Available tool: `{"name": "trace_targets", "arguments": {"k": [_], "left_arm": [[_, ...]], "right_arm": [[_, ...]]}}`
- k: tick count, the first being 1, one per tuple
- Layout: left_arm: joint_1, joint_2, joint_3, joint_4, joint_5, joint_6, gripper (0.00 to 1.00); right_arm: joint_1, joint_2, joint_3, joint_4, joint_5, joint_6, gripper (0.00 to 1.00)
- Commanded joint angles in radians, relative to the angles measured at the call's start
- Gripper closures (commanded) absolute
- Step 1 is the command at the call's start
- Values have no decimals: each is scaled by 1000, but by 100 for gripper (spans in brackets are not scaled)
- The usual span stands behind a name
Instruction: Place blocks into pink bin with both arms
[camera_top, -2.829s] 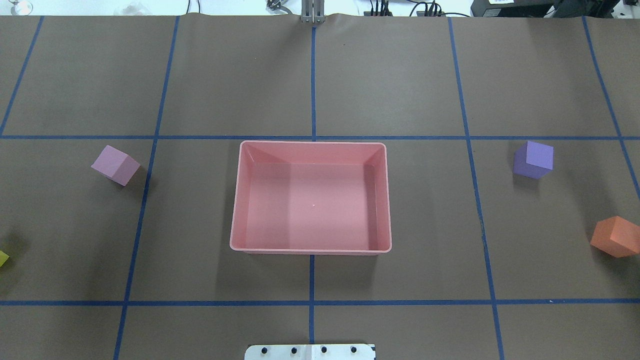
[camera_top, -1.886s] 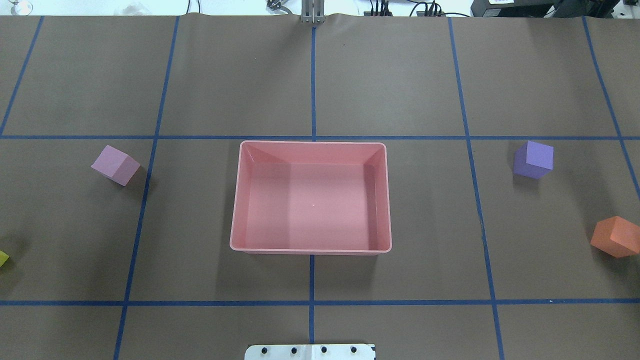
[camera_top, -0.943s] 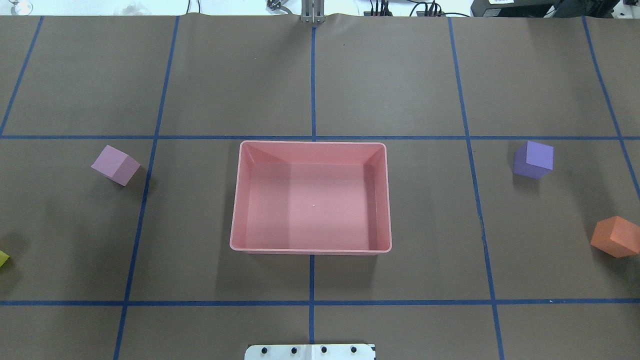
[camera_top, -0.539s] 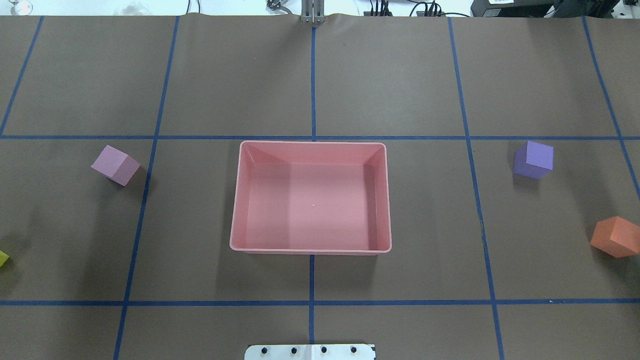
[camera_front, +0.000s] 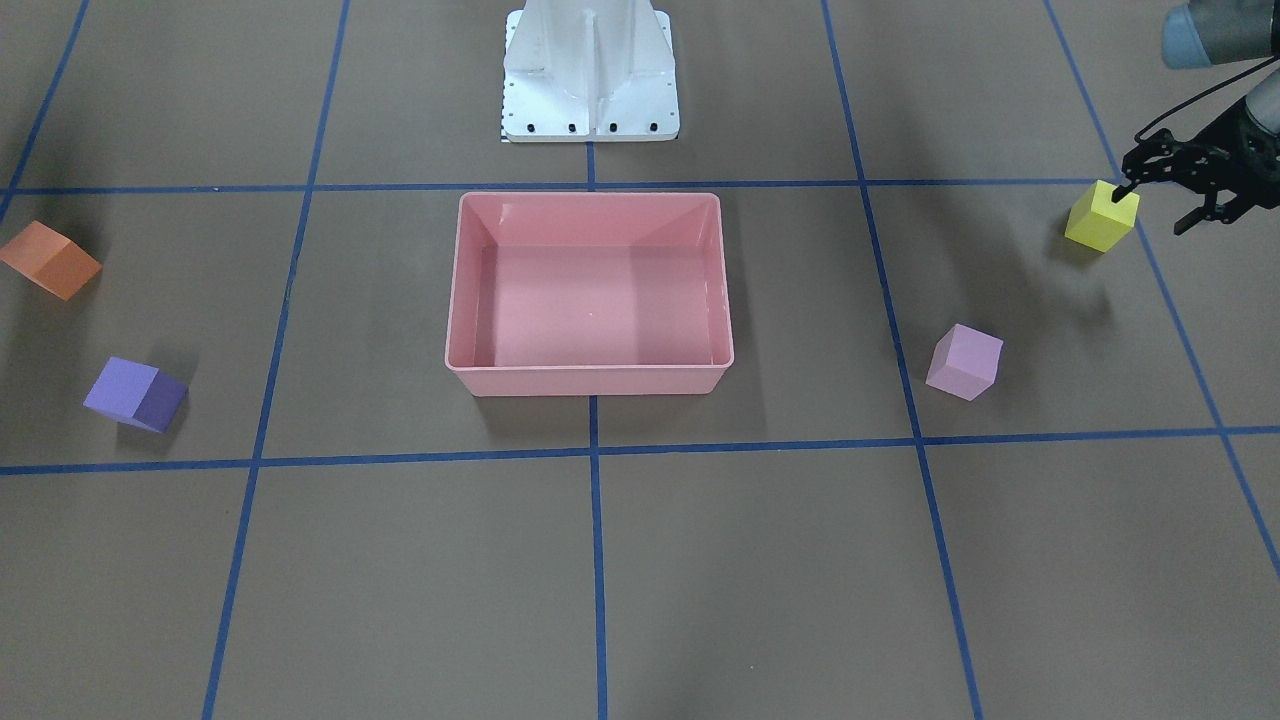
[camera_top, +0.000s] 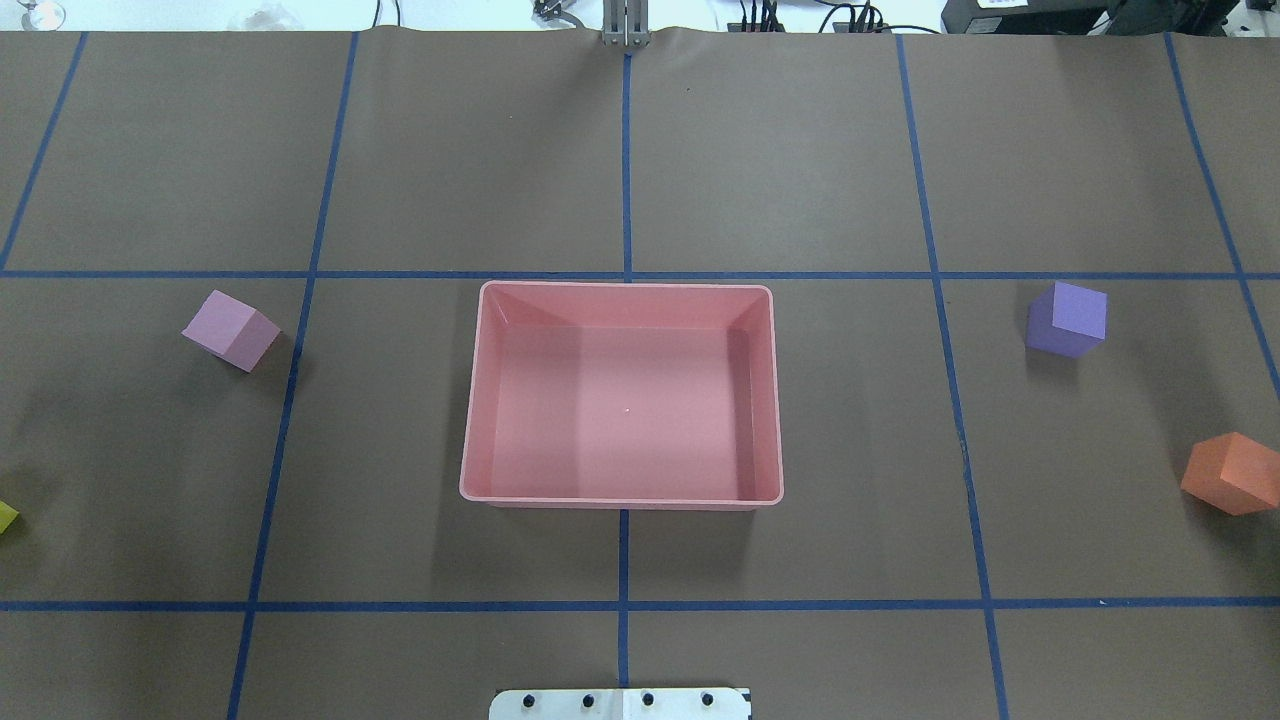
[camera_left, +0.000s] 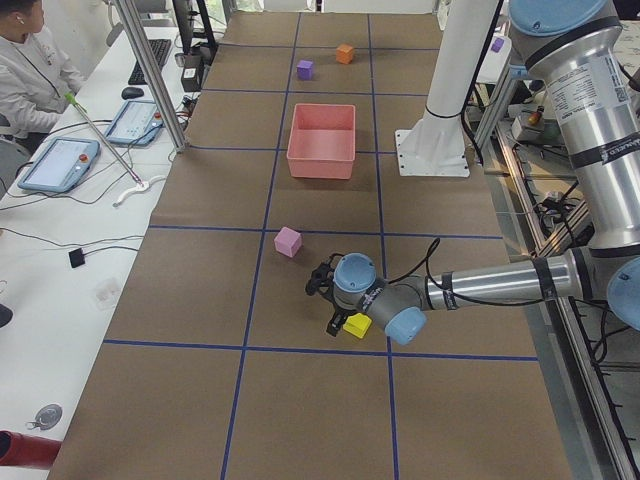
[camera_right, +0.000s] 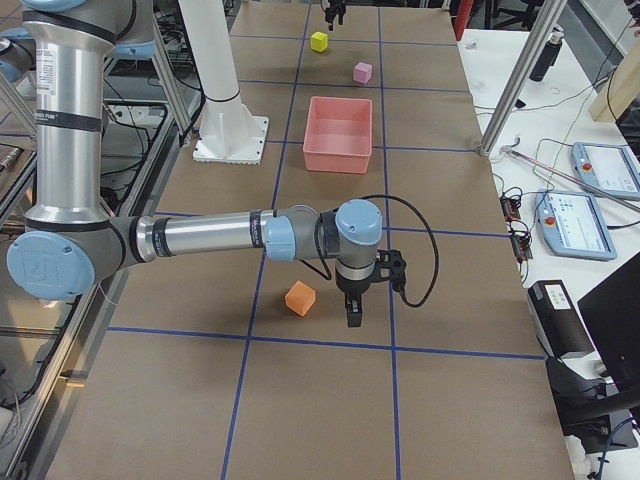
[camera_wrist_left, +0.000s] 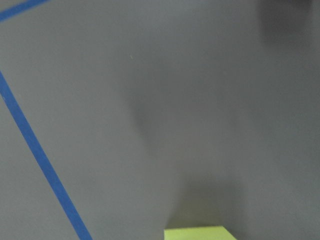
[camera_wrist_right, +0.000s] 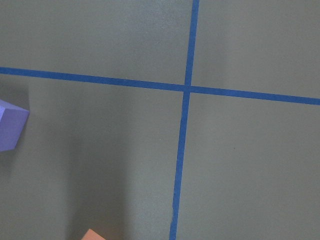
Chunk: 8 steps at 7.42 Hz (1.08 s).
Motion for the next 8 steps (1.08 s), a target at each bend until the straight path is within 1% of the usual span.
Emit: {"name": "trace_targets", "arguments": {"k": [1,2,5,7,8], "left_arm": [[48,42,0,-44,40,-59,0],[62,51,0,-44,72,-65,0],[131,48,1,-79,77,-168,0],[161,45,3,-77,101,-171,0],[174,43,8,-76,104,-171,8]], "right_arm": [[0,0,0,0,0,0,0],[0,-2,0,0,0,-2,0],[0,-6,0,0,2,-2,0],[0,-8,0,0,2,-3,0],[0,-9,0,0,2,-3,0]]}}
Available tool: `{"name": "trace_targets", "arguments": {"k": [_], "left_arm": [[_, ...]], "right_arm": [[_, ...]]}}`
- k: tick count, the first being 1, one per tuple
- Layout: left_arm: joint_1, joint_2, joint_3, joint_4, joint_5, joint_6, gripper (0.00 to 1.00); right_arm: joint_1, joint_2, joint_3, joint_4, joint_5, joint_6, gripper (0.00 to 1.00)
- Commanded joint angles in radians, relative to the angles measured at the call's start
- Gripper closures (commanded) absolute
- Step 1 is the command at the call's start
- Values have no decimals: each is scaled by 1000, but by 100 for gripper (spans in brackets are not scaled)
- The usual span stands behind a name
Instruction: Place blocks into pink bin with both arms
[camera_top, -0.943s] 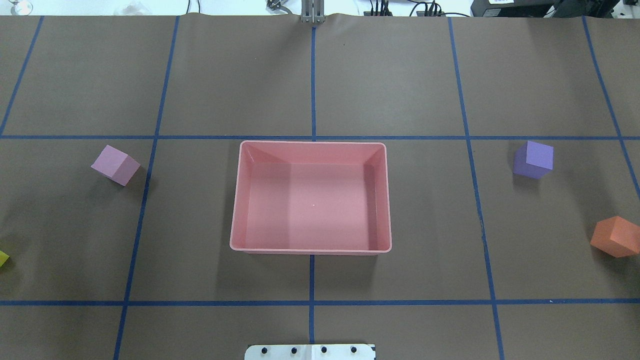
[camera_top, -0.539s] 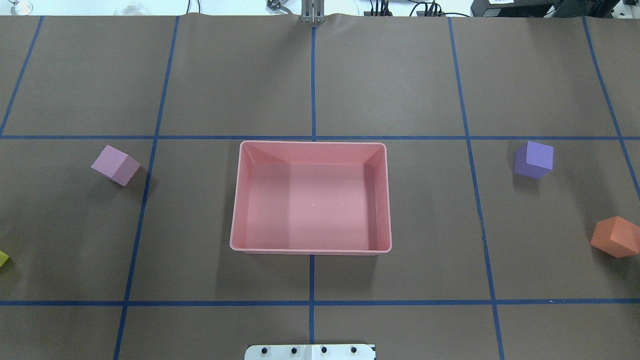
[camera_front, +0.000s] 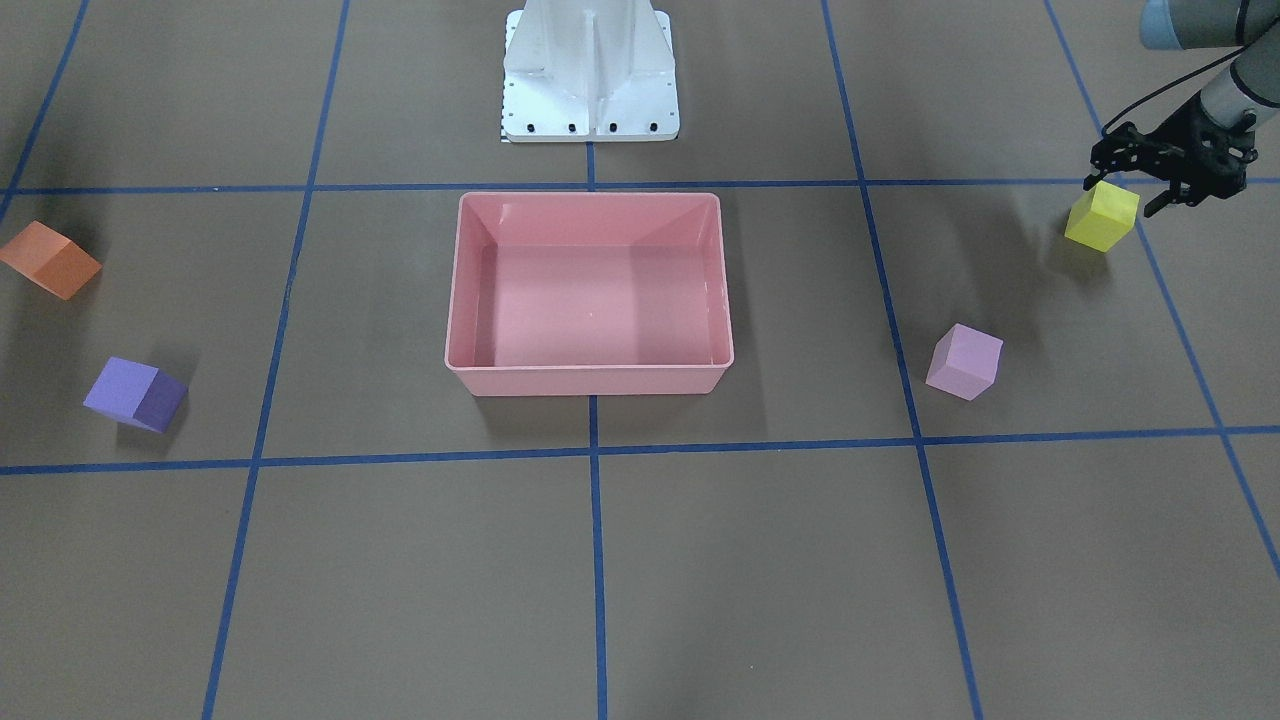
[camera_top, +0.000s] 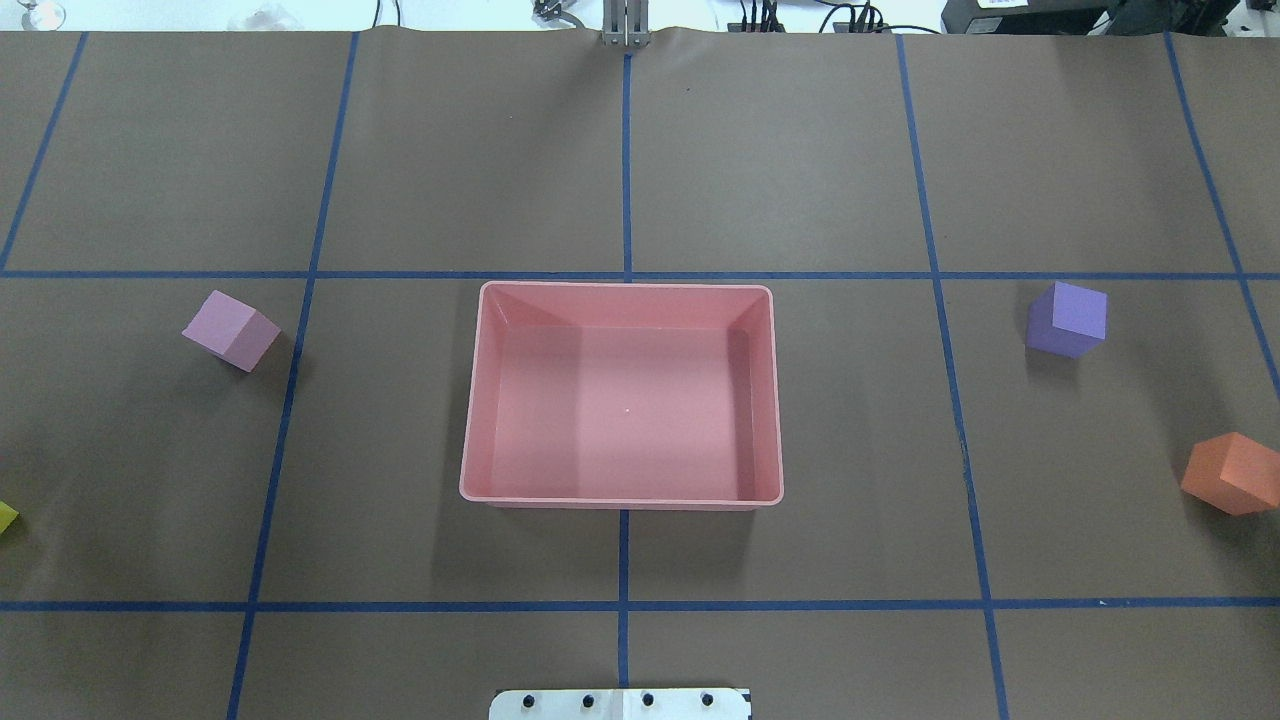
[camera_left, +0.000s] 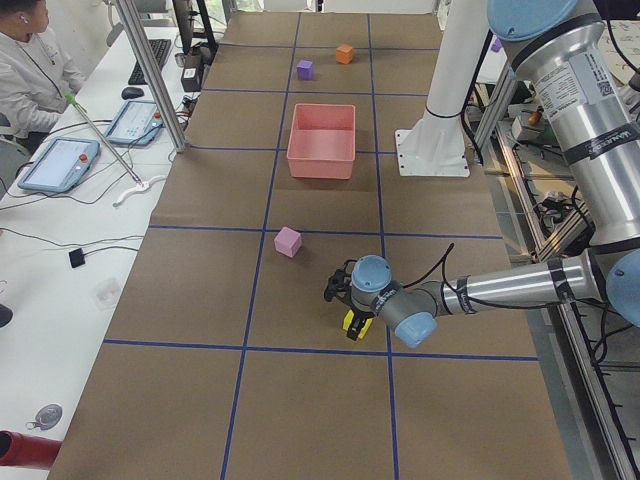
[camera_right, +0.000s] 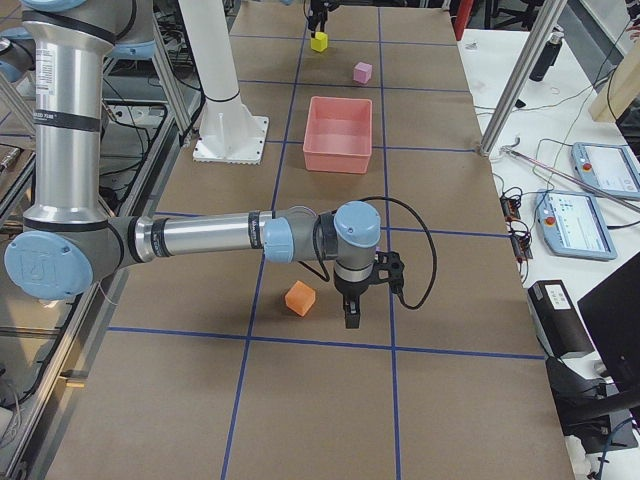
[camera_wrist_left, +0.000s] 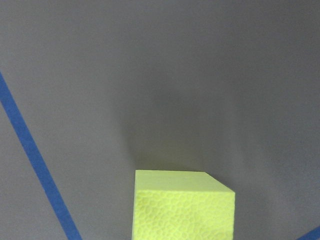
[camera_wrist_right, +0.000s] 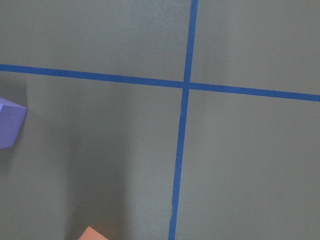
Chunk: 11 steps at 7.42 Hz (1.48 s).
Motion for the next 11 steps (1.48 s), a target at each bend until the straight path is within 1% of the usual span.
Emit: {"name": "trace_targets", "arguments": {"k": [1,2,3,4,5,6,7,8,9,10,11], "left_arm": [[32,-8,8,2,9,-3,18],[45,-22,16,2,11,-3,30],[45,-39,22,3,11,-4,51],[45,-57,22,5,9,-6,67],[42,-83,13,10,-3,-9,75],[40,-112,9,11,-44,-11,75],[11,-152,1,37,-102,-23,75],[-21,-213,-48,100,-136,-122,76],[-21,-264,-115,173,-143,-208,76],[-21,-347,-172,262,-143,-301,75],[-15,-463,-201,340,-143,-422,74]], "right_arm": [[0,-1,-2,0,0,0,0],[0,-1,0,0,0,0,0],[0,-1,0,0,0,0,0],[0,-1,0,0,0,0,0],[0,-1,0,0,0,0,0],[0,-1,0,0,0,0,0],[0,-1,0,0,0,0,0],[0,-1,0,0,0,0,0],[0,-1,0,0,0,0,0],[0,0,0,0,0,0,0],[0,0,0,0,0,0,0]]}}
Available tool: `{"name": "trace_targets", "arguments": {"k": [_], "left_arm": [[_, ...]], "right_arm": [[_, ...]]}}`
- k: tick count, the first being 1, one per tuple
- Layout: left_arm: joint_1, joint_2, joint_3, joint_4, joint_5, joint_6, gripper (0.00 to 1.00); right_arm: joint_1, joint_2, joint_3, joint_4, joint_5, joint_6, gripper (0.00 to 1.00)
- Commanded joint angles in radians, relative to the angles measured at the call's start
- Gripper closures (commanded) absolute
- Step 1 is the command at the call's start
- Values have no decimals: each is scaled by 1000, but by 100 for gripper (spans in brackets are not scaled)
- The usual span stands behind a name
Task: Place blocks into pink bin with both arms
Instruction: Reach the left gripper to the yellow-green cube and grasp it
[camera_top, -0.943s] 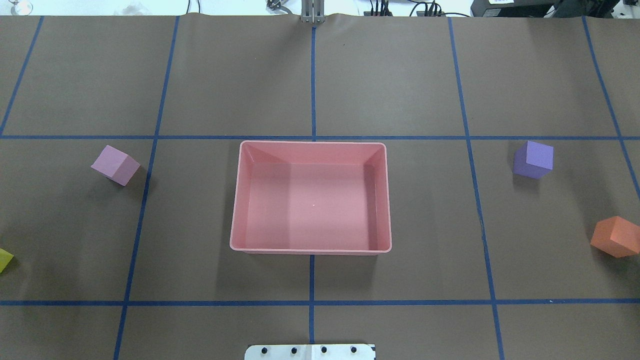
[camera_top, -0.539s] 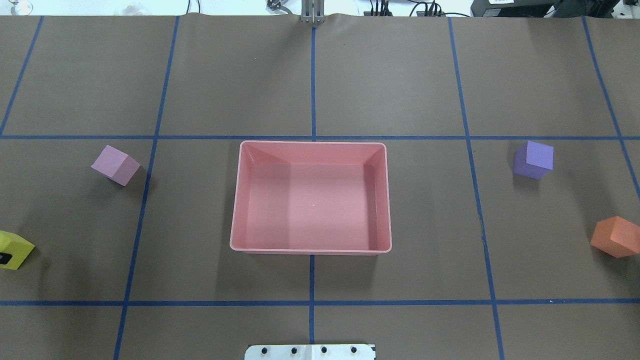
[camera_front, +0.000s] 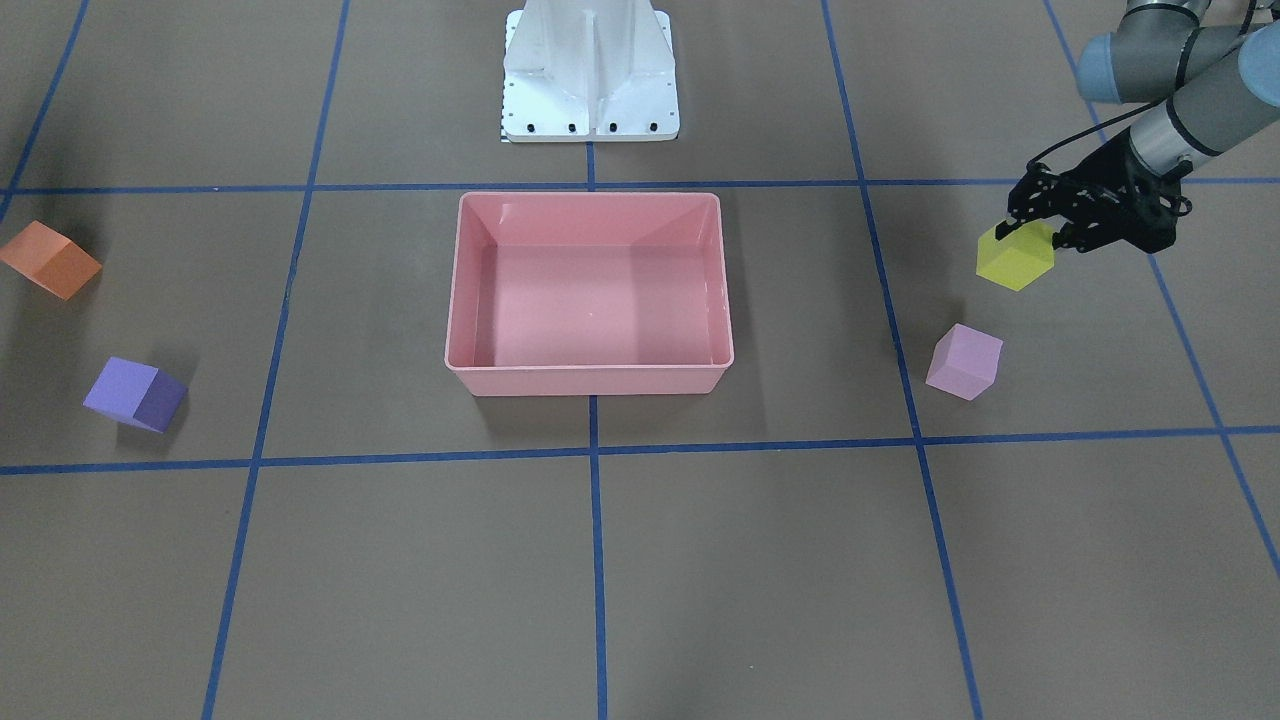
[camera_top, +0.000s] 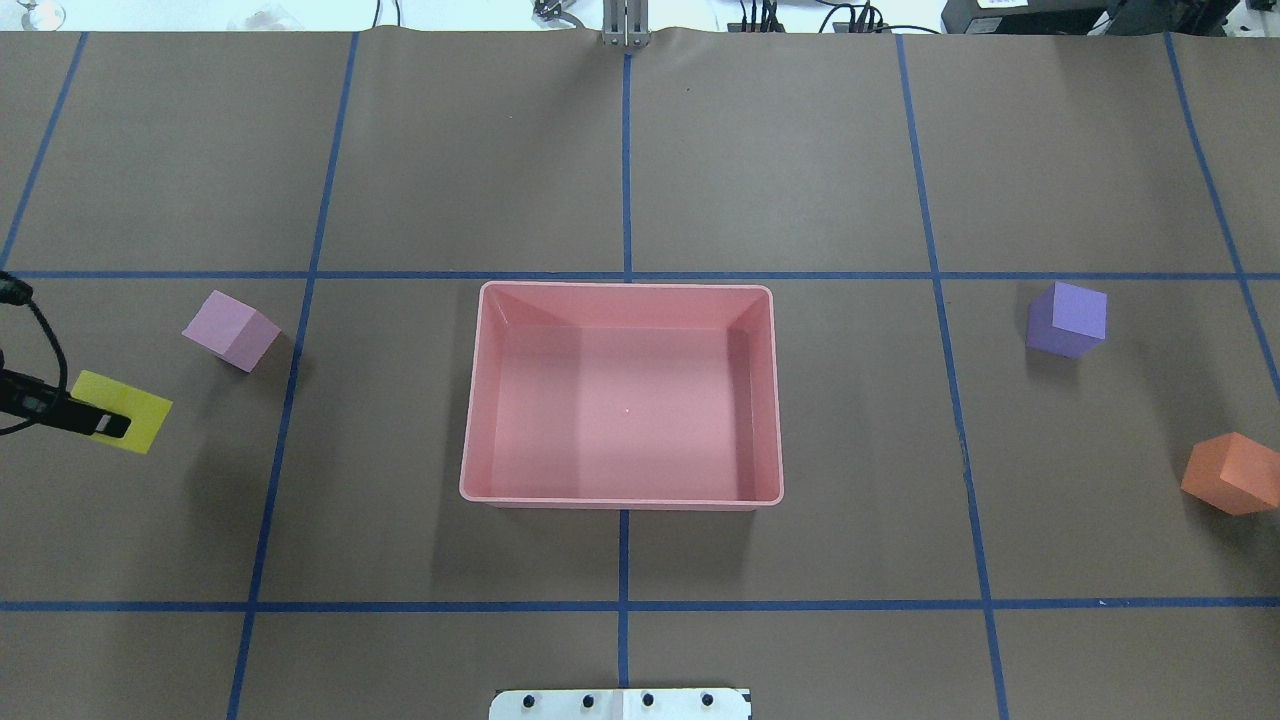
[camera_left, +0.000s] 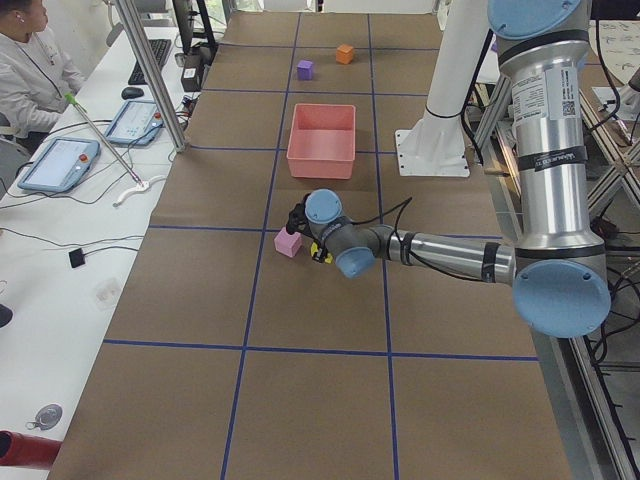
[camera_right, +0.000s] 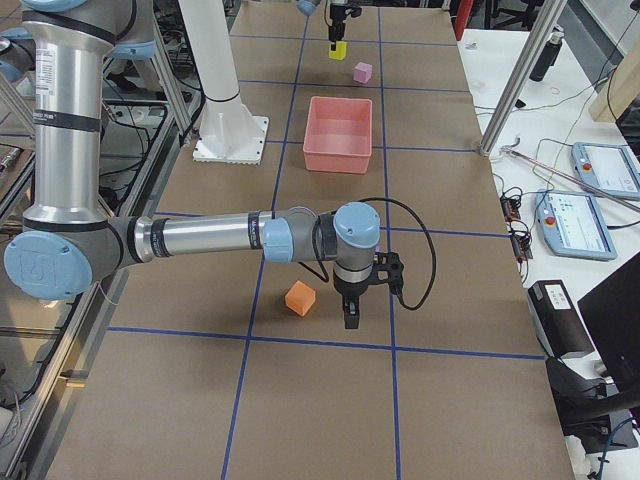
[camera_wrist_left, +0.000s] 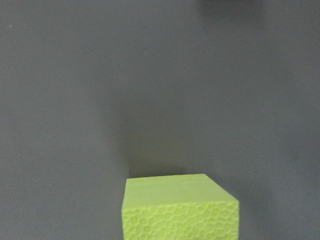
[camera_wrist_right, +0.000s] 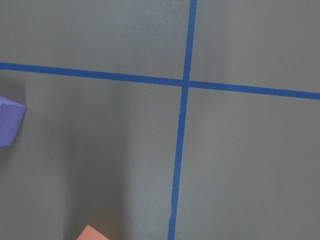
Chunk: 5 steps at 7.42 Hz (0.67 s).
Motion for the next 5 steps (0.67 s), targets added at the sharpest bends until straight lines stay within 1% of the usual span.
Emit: {"name": "trace_targets", "arguments": {"k": [1,2,3,4,5], "left_arm": [[27,-251,-51,150,-3,-256,71],[90,-371,-49,218,4,-380,69],[152,-480,-45,303,13,-459,68],[209,-598,-40,426,77,-502,68],[280,-705,-32,555,166,-509,67]], "right_arm": [[0,1,0,0,0,0,0],[0,1,0,0,0,2,0],[-2,1,-1,0,0,3,0],[-2,1,0,0,0,3,0],[-2,2,0,0,3,5,0]]}}
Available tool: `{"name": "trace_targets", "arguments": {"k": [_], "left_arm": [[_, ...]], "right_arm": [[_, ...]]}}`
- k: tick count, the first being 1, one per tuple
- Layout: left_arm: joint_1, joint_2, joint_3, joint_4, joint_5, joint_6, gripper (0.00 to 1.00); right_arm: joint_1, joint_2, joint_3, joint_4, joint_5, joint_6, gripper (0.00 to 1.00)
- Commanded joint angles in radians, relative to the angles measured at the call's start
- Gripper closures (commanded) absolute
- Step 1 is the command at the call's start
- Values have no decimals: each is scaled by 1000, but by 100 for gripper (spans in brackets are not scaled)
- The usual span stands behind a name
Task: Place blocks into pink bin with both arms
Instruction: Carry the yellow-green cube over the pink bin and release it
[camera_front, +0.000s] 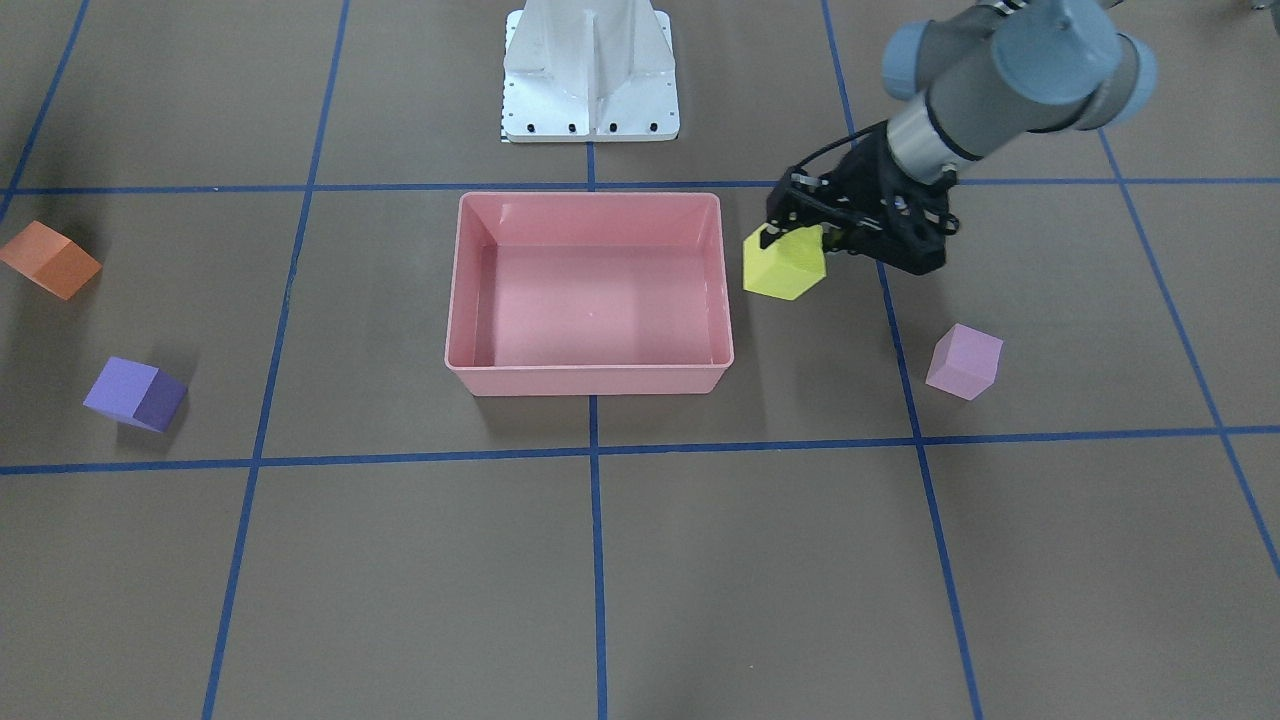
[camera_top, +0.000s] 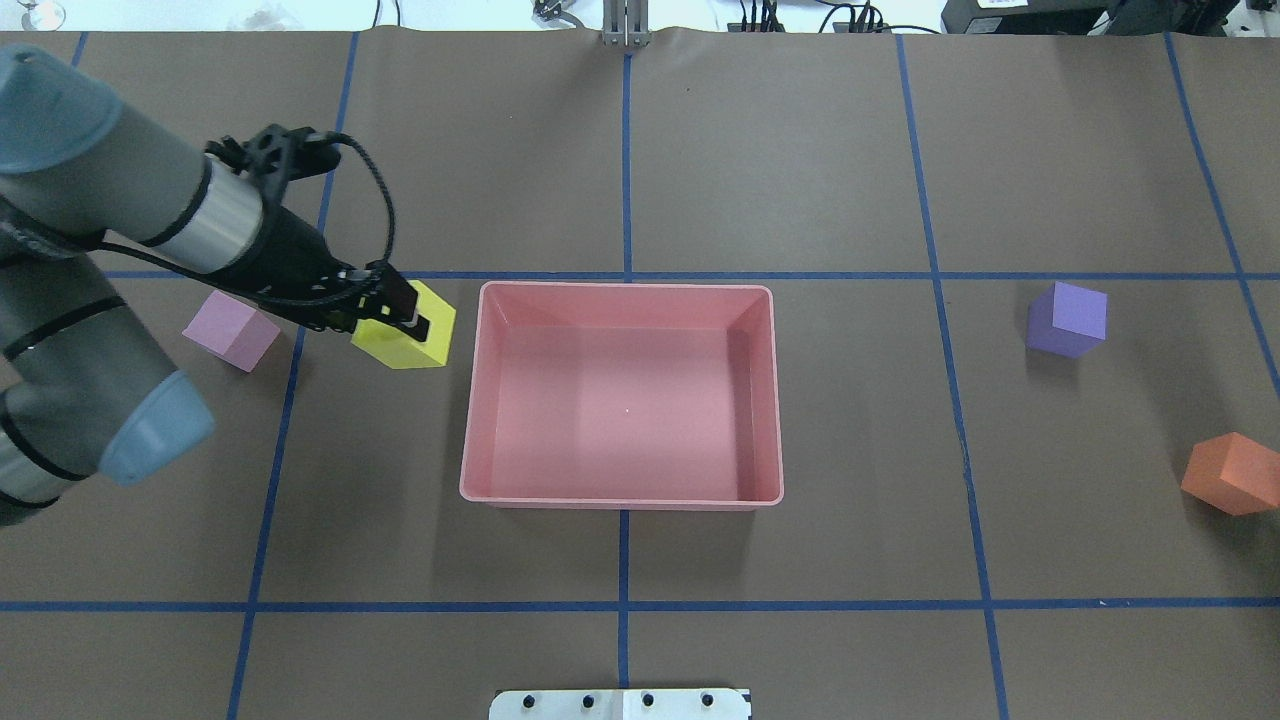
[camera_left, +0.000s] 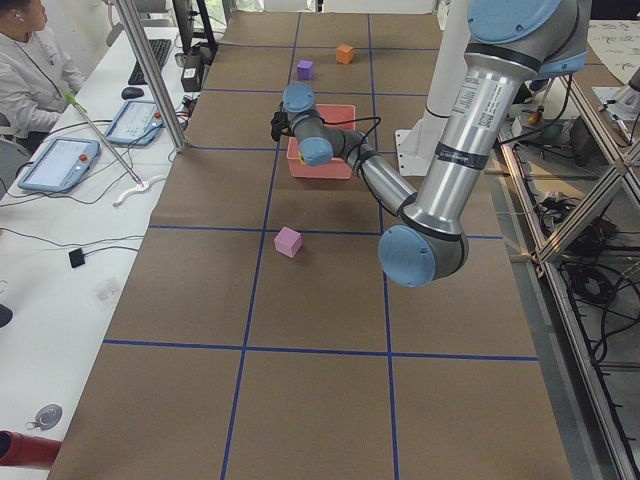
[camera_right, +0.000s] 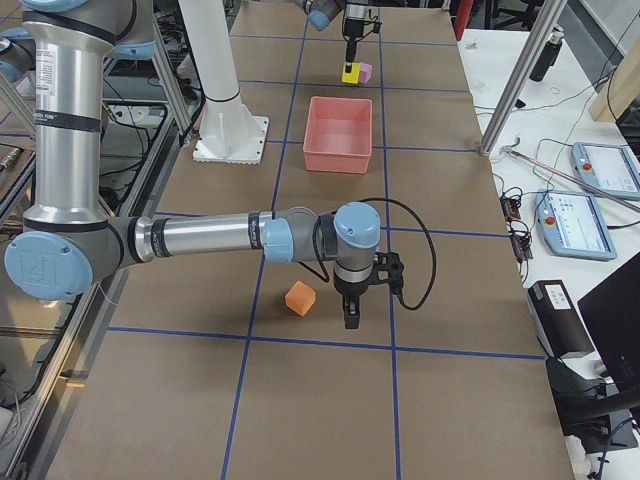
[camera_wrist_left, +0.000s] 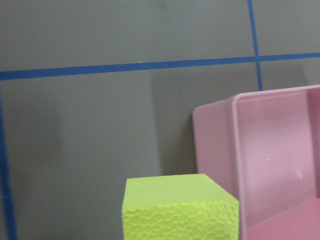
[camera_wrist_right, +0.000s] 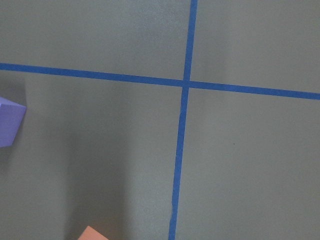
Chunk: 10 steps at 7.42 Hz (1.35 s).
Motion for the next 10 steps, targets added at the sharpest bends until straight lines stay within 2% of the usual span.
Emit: {"name": "trace_targets", "arguments": {"k": [1,2,3,4,5,6,8,9,10], "left_arm": [[141,-250,69,231,154,-63,64],[175,-307,142,231,191,-84,35],[205,-310,153,231,248,-85,0],[213,-305,146,235,288,-82,0],[200,-303,123,241,279,-69,0],[190,-238,59,246,264,-63,0],[110,-56,-79,278,202,166,0],[45,36,-105,278,160,291,0],[-40,119,-116,277,101,441,0]], "right_arm": [[0,3,0,0,2,0,0],[-2,3,-1,0,8,0,0],[-2,3,-1,0,10,0,0],[-2,3,0,0,10,0,0],[-2,3,0,0,10,0,0],[-2,4,0,0,10,0,0],[-11,6,0,2,27,0,0],[-26,7,5,9,89,3,0],[-37,3,5,38,114,30,0]]}}
